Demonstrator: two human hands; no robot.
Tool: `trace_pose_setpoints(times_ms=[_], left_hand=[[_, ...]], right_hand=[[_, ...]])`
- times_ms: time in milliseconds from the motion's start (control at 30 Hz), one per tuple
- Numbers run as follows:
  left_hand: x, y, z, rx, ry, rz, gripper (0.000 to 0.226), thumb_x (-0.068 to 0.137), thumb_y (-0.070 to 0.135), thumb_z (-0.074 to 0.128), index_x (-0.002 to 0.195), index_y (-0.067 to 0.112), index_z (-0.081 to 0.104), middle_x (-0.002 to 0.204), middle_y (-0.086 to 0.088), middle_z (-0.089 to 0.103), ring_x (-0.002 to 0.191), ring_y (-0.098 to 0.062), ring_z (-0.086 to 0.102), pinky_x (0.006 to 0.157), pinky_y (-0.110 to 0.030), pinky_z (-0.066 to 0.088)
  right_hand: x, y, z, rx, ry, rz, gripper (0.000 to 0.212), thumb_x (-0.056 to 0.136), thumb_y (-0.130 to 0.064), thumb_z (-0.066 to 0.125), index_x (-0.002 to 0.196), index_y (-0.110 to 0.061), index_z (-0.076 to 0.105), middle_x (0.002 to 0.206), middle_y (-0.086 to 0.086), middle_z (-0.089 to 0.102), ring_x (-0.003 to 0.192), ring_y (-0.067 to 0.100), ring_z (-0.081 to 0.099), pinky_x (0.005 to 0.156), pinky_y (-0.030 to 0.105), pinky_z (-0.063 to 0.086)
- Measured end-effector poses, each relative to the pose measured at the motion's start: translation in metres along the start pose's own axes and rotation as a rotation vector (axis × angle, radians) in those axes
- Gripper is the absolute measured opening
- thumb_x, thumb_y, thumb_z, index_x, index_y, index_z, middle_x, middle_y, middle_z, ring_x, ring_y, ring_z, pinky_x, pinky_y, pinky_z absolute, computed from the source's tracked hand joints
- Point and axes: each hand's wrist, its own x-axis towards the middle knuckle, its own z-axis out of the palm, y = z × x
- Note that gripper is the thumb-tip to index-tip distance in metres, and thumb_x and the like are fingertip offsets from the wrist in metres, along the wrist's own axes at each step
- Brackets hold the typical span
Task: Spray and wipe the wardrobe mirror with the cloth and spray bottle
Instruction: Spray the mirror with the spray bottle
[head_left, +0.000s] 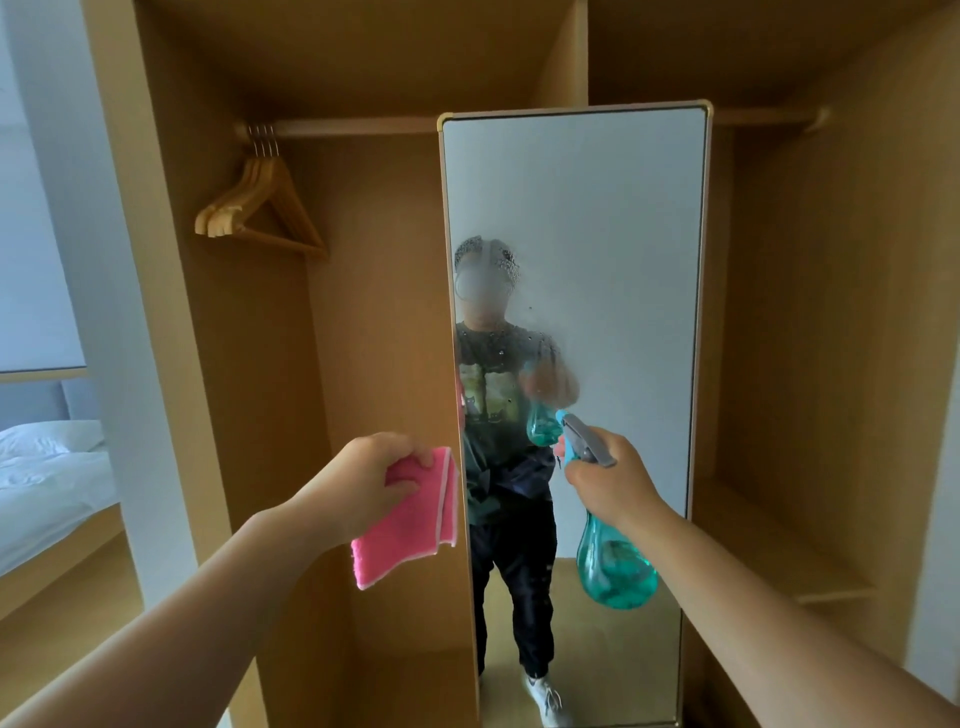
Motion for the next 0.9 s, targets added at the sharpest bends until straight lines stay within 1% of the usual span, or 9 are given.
trace_pose_setpoints(times_ms=[167, 267, 333, 500, 600, 667, 733, 833, 900], left_hand=[[-0.008, -0.004, 0.019, -0.01, -0.047, -0.018, 0.026, 0.091, 0.01, 0.057, 0.102, 0.033, 0.063, 0.099, 0.023, 0.058, 0.088, 0.003, 0.055, 0.067, -0.012, 0.046], [-0.014, -0.007, 0.028, -0.011, -0.085, -0.03, 0.028, 0.092, 0.012, 0.057, 0.1, 0.038, 0.06, 0.097, 0.027, 0.056, 0.088, 0.004, 0.055, 0.065, -0.011, 0.045], [-0.017, -0.009, 0.033, -0.01, -0.11, -0.028, 0.029, 0.092, 0.012, 0.057, 0.099, 0.04, 0.058, 0.096, 0.028, 0.055, 0.087, 0.005, 0.055, 0.061, -0.01, 0.045], [-0.022, -0.011, 0.041, -0.041, -0.134, -0.036, 0.031, 0.091, 0.009, 0.057, 0.097, 0.039, 0.058, 0.094, 0.027, 0.056, 0.083, 0.01, 0.055, 0.059, -0.003, 0.044], [-0.023, -0.011, 0.044, -0.037, -0.146, -0.031, 0.029, 0.092, 0.01, 0.057, 0.099, 0.037, 0.059, 0.095, 0.027, 0.055, 0.083, 0.009, 0.055, 0.06, -0.004, 0.045], [-0.022, -0.011, 0.046, -0.029, -0.152, -0.028, 0.028, 0.092, 0.011, 0.056, 0.1, 0.037, 0.059, 0.095, 0.028, 0.055, 0.084, 0.007, 0.055, 0.059, -0.005, 0.046], [-0.021, -0.01, 0.048, -0.031, -0.154, -0.022, 0.029, 0.092, 0.01, 0.057, 0.099, 0.039, 0.059, 0.094, 0.028, 0.055, 0.084, 0.007, 0.055, 0.059, -0.004, 0.045], [-0.019, -0.008, 0.052, -0.015, -0.157, -0.011, 0.029, 0.092, 0.012, 0.056, 0.099, 0.041, 0.058, 0.094, 0.028, 0.054, 0.085, 0.004, 0.056, 0.057, -0.007, 0.046], [-0.017, -0.007, 0.055, -0.015, -0.16, -0.009, 0.028, 0.093, 0.014, 0.056, 0.099, 0.041, 0.058, 0.095, 0.028, 0.055, 0.085, 0.002, 0.057, 0.057, -0.01, 0.046]], right_hand=[[-0.019, 0.027, 0.017, -0.008, -0.071, 0.086, 0.017, 0.08, -0.001, 0.051, 0.082, -0.016, 0.058, 0.065, -0.001, 0.043, 0.055, 0.017, 0.039, 0.049, 0.025, 0.034], [-0.029, 0.04, 0.028, -0.013, -0.108, 0.138, 0.026, 0.083, -0.002, 0.051, 0.1, -0.019, 0.061, 0.089, 0.005, 0.06, 0.073, 0.03, 0.058, 0.057, 0.023, 0.042], [-0.033, 0.046, 0.033, -0.029, -0.121, 0.147, 0.028, 0.085, -0.004, 0.052, 0.103, -0.023, 0.061, 0.1, 0.004, 0.062, 0.083, 0.021, 0.062, 0.058, 0.016, 0.043], [-0.037, 0.056, 0.041, -0.033, -0.109, 0.157, 0.019, 0.083, -0.004, 0.052, 0.091, -0.019, 0.06, 0.086, 0.007, 0.06, 0.066, 0.016, 0.052, 0.048, 0.012, 0.04], [-0.038, 0.061, 0.04, -0.04, -0.081, 0.157, 0.004, 0.08, -0.003, 0.052, 0.077, -0.003, 0.054, 0.067, 0.003, 0.048, 0.061, 0.018, 0.044, 0.051, 0.023, 0.036], [-0.039, 0.065, 0.04, -0.046, -0.067, 0.171, 0.011, 0.078, -0.001, 0.052, 0.069, -0.004, 0.047, 0.061, 0.002, 0.04, 0.057, 0.017, 0.038, 0.051, 0.025, 0.031], [-0.042, 0.068, 0.038, -0.048, -0.047, 0.173, 0.017, 0.08, -0.003, 0.053, 0.067, -0.011, 0.047, 0.059, -0.001, 0.04, 0.055, 0.015, 0.038, 0.046, 0.022, 0.032], [-0.044, 0.072, 0.033, -0.025, -0.016, 0.172, 0.011, 0.088, -0.01, 0.056, 0.08, -0.018, 0.058, 0.072, -0.002, 0.055, 0.065, 0.013, 0.052, 0.048, 0.012, 0.04], [-0.045, 0.074, 0.027, -0.018, -0.01, 0.182, 0.016, 0.089, -0.01, 0.055, 0.094, -0.023, 0.061, 0.086, -0.002, 0.06, 0.077, 0.014, 0.058, 0.057, 0.015, 0.042]])
